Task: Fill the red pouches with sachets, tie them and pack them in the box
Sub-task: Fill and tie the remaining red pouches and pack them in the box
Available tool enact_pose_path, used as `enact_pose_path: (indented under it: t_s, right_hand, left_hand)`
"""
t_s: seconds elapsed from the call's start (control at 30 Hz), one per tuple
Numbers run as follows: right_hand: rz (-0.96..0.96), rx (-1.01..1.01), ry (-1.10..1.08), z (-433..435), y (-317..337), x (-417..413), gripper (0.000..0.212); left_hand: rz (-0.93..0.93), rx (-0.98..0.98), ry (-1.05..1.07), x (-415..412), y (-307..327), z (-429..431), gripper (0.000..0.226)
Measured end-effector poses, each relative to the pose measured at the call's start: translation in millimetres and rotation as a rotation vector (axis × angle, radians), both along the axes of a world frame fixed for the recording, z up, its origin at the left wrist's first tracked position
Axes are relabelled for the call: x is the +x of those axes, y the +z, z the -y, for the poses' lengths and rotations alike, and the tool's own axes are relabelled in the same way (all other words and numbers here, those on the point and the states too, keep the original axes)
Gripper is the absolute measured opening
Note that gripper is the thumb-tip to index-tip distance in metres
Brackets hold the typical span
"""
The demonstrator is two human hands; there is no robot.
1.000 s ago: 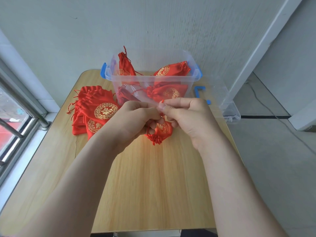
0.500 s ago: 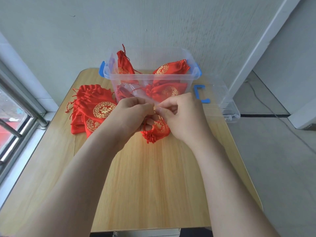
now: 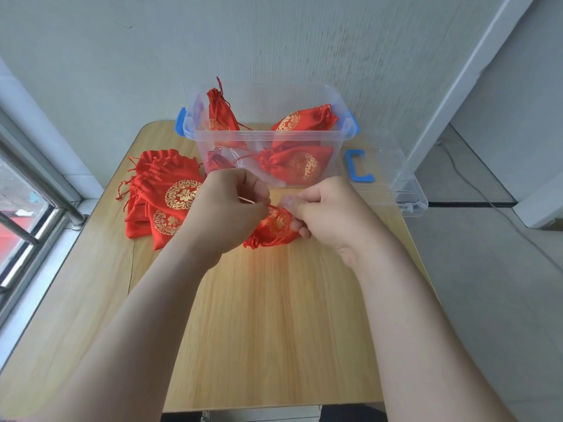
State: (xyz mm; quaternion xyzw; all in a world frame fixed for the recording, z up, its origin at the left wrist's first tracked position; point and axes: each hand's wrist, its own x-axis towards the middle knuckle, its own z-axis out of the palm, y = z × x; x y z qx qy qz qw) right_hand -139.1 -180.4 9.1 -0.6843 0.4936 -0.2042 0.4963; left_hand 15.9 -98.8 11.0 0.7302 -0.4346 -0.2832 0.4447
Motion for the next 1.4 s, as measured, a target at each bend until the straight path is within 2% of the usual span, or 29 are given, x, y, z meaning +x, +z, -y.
enact_pose_path:
  t_s: [0.1, 0.23, 0.37, 0.47, 0.63, 0.73, 0.83, 1.03, 1.23, 1.33, 1.4]
  right_hand:
    - [0.077, 0.193, -0.030, 0.8, -1.7, 2.2, 0.021]
    - [0.194, 0.325, -0.068, 1.4, -0.6, 2.6, 0.024]
    - [0.290, 0.344, -0.118, 2.3, 1.4, 3.1, 0.021]
    - [0.337, 0.318, -0.143, 2.9, 1.5, 3.9, 0.017]
    - [0.358, 0.326, -0.174, 3.8, 3.0, 2.8, 0.017]
    - [0.274, 0.268, -0.191, 3.9, 1.6, -0.4, 0.015]
    - [0.091, 0.119, -0.197, 5.4, -0.7, -3.4, 0.008]
    - [-0.275, -0.105, -0.201, 4.4, -6.3, -6.3, 0.015]
    - [-0.643, -0.138, -0.118, -3.0, -5.3, -6.8, 0.023]
    - [-0.771, -0.130, -0.090, -5.8, -2.6, -9.8, 0.050]
    - [-0.797, -0.105, -0.080, -7.3, -0.4, -10.6, 0.061]
  left_hand:
    - [0.208, -0.046, -0.031, -1.7, -1.2, -0.9, 0.026]
    - [0.340, -0.059, 0.001, -5.2, 1.4, -1.0, 0.034]
    - [0.328, -0.050, -0.024, -8.4, 5.3, -1.2, 0.032]
    - [0.272, -0.045, -0.071, -11.7, 7.0, 0.6, 0.021]
    - [0.223, -0.075, -0.118, -9.1, 7.7, 0.1, 0.027]
    - [0.140, -0.046, -0.040, -5.0, 5.3, 0.3, 0.024]
    - [0.035, 0.006, 0.078, 2.3, -1.9, 3.4, 0.026]
    - [0.279, 0.207, 0.081, 6.0, -9.9, -1.8, 0.031]
    - [0.473, 0.480, 0.095, 14.7, -11.4, -6.3, 0.022]
    - [0.498, 0.546, 0.075, 16.9, -12.3, -7.7, 0.011]
    - [0.527, 0.581, 0.059, 19.3, -19.0, -6.6, 0.009]
